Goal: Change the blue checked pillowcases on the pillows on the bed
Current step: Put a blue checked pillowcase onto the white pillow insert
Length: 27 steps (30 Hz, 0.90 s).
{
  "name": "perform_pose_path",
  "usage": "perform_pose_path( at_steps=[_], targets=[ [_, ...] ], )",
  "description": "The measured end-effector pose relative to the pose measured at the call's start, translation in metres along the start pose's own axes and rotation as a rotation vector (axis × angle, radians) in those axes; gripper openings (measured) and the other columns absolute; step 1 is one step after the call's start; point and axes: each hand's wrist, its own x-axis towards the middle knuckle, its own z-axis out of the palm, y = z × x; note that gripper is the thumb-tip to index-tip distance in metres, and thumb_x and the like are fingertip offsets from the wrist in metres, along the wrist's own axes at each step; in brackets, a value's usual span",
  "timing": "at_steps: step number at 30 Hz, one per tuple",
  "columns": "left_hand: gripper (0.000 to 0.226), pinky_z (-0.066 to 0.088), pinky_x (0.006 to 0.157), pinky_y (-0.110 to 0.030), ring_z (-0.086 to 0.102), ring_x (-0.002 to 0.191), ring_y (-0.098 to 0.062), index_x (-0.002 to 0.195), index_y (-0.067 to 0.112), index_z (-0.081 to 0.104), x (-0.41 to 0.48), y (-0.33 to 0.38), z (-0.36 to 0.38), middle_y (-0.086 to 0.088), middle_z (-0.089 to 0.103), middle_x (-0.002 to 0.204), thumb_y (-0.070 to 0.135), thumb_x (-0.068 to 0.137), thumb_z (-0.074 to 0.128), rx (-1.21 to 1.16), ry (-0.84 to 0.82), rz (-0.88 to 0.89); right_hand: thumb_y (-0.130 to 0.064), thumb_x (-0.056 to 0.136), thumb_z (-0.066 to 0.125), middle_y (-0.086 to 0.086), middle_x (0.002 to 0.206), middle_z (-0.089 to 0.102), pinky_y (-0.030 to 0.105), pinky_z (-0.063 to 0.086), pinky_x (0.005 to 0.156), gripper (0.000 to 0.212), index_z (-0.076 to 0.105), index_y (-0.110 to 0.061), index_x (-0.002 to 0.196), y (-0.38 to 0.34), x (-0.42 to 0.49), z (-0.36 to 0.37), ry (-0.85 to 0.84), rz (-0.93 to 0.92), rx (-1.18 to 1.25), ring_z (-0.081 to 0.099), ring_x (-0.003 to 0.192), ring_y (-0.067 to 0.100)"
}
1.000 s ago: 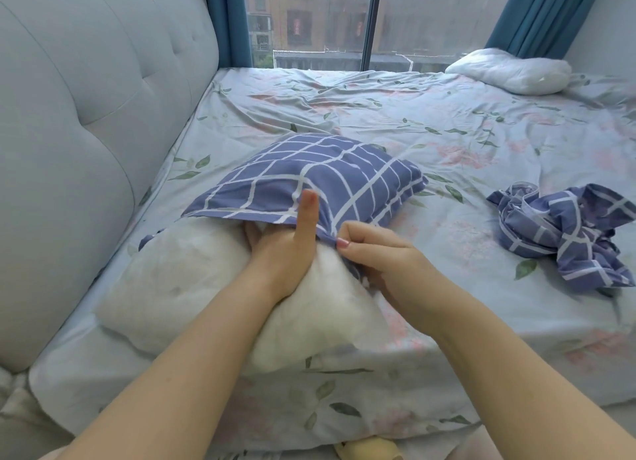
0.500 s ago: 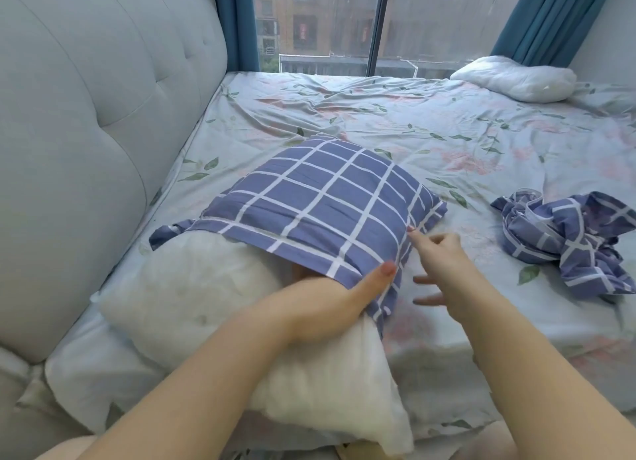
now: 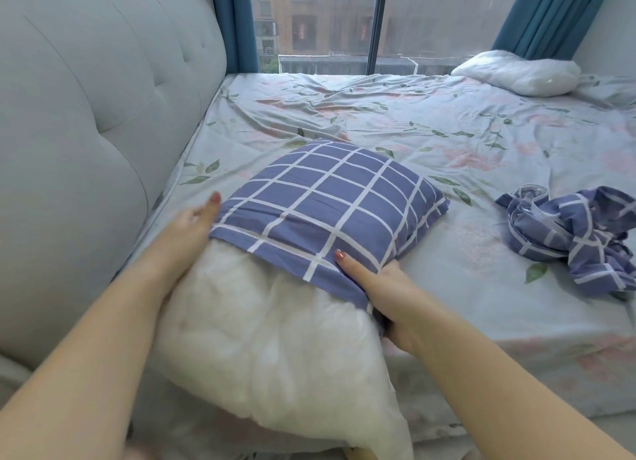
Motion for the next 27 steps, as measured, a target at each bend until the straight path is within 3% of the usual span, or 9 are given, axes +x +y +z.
perform_pose_path(
  at_steps=[4,6,9,14,16,19,23,25,27],
  targets=[
    [0.099,0.050,0.097,-0.043,0.066,0.102,-0.026,0.114,0.031,0.065,0.025,-0.012,0.019,-0.001,0.071,0.109,0.104,0.049,0.044,0.049,-0.040,-0.023,-0.022,0.080,0.080,-0.001,0.127,0.059,0.035,0.053,0.092,0.077,0.027,-0.020,0.137,0.007,0.017,0.017,0.135,-0.359,0.016,0.062,0.111,0.016],
    [0.084,0.053,0.083,-0.032,0.067,0.093,-0.021,0.110,0.023,0.067,0.014,0.002,0.021,0.001,0.071,0.097,0.092,0.063,0.055,-0.042,0.023,0.035,-0.009,0.080,0.078,-0.001,0.119,0.063,0.025,0.051,0.088,0.067,0.036,-0.015,0.131,0.000,0.023,0.024,0.108,-0.546,0.005,0.065,0.105,0.006],
    [0.054,0.048,0.065,-0.020,0.065,0.082,-0.006,0.111,0.019,0.068,0.005,0.012,0.024,0.005,0.071,0.094,0.065,0.081,0.064,-0.316,0.144,0.216,-0.020,0.073,0.078,0.010,0.121,0.066,0.035,0.051,0.096,0.063,0.051,-0.008,0.129,-0.025,0.028,0.017,0.140,-0.791,-0.106,0.064,0.112,0.020],
    [0.052,0.056,0.084,-0.037,0.072,0.098,-0.017,0.114,0.027,0.067,-0.027,0.024,0.027,0.004,0.075,0.106,0.060,0.073,0.070,-0.684,0.050,0.312,-0.009,0.084,0.075,-0.002,0.114,0.068,0.015,0.049,0.086,0.043,0.059,-0.018,0.122,-0.068,0.038,-0.041,0.193,-0.899,-0.263,0.065,0.100,0.003],
    [0.052,0.056,0.090,-0.040,0.071,0.099,-0.017,0.124,0.029,0.064,-0.035,0.015,0.039,0.004,0.074,0.109,0.052,0.078,0.070,-0.538,-0.132,0.254,-0.020,0.084,0.076,0.004,0.105,0.071,0.011,0.049,0.068,0.030,0.066,-0.013,0.111,-0.063,0.050,-0.059,0.241,-0.665,-0.448,0.063,0.084,0.001],
    [0.068,0.045,0.104,-0.035,0.060,0.119,-0.017,0.142,0.034,0.050,-0.029,-0.003,0.047,0.007,0.062,0.132,0.065,0.082,0.064,-0.172,-0.202,0.112,-0.050,0.085,0.067,0.014,0.089,0.067,0.033,0.042,0.065,0.046,0.068,-0.005,0.094,-0.048,0.061,-0.073,0.387,-0.283,-0.869,0.063,0.089,0.029],
    [0.064,0.041,0.104,-0.036,0.053,0.123,-0.027,0.133,0.025,0.058,-0.015,-0.007,0.038,-0.003,0.059,0.136,0.069,0.092,0.038,0.045,-0.044,0.040,-0.030,0.094,0.059,0.014,0.110,0.062,0.034,0.039,0.088,0.029,0.068,-0.008,0.111,-0.055,0.031,-0.037,0.576,-0.910,-0.879,0.057,0.107,0.034],
    [0.071,0.038,0.107,-0.038,0.051,0.125,-0.025,0.135,0.025,0.055,-0.014,-0.007,0.039,-0.001,0.057,0.137,0.073,0.092,0.027,-0.009,-0.057,0.047,-0.029,0.094,0.055,0.007,0.103,0.063,0.032,0.045,0.085,0.028,0.069,-0.010,0.107,-0.048,-0.006,0.002,0.398,-1.129,-0.793,0.060,0.098,0.027],
    [0.081,0.032,0.112,-0.036,0.047,0.129,-0.019,0.140,0.030,0.050,-0.019,-0.007,0.044,0.006,0.053,0.138,0.081,0.086,0.016,-0.119,-0.116,0.058,-0.041,0.095,0.047,0.003,0.104,0.061,0.037,0.047,0.086,0.036,0.066,-0.017,0.113,-0.028,-0.042,0.038,0.179,-1.143,-0.904,0.059,0.099,0.024]
  ],
)
